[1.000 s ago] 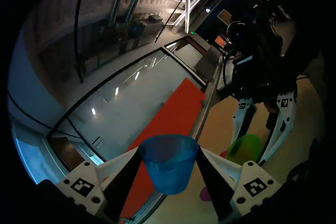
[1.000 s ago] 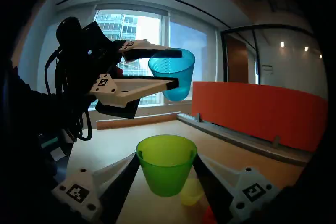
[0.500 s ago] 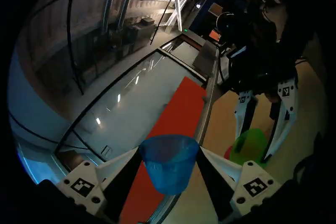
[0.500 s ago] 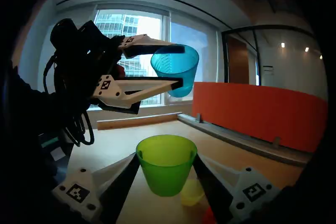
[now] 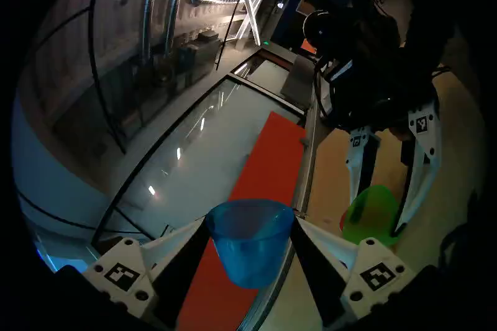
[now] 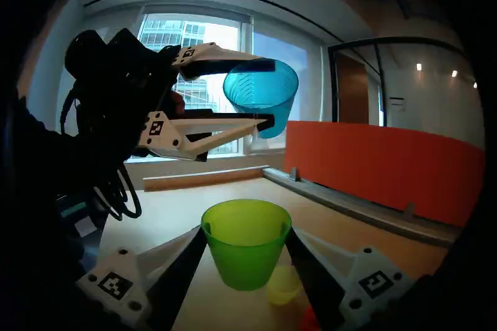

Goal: Pour water

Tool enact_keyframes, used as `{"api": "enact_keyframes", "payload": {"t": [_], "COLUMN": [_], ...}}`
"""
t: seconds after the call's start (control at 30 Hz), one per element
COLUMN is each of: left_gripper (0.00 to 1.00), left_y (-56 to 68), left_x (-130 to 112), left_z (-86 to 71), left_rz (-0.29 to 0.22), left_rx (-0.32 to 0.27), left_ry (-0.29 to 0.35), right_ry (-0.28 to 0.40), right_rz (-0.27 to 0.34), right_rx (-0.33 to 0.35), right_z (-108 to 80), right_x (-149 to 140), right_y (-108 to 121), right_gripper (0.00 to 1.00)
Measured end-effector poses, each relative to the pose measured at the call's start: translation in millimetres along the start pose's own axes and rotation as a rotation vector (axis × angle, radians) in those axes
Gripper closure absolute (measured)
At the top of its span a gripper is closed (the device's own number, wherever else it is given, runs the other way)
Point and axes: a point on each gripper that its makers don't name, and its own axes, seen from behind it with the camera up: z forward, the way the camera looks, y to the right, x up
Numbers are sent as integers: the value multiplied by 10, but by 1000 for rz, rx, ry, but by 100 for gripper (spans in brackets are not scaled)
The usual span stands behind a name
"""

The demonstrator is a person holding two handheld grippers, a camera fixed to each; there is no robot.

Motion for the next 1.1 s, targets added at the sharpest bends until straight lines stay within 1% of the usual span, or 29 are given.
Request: {"api": "enact_keyframes", "payload": {"t": [0.3, 0.7, 0.87, 1.1], "left_gripper": [13, 13, 12, 13], "left_y": [-29, -37, -27, -12], "left_x": [33, 80, 108, 116], "left_z": [31, 33, 34, 31], "left_rz": [37, 63, 71, 101], "left_rx": [9, 20, 19, 21], "left_ry": [4, 13, 18, 17], "right_ry": [1, 4, 5, 8], "right_rz": [-1, -4, -5, -6], "right_rx": [-1, -3, -4, -7], "right_z": [-7, -18, -18, -29], "right_x": [0, 14, 19, 25], "right_y": [11, 13, 15, 13], "right_gripper": [10, 10, 10, 10]}}
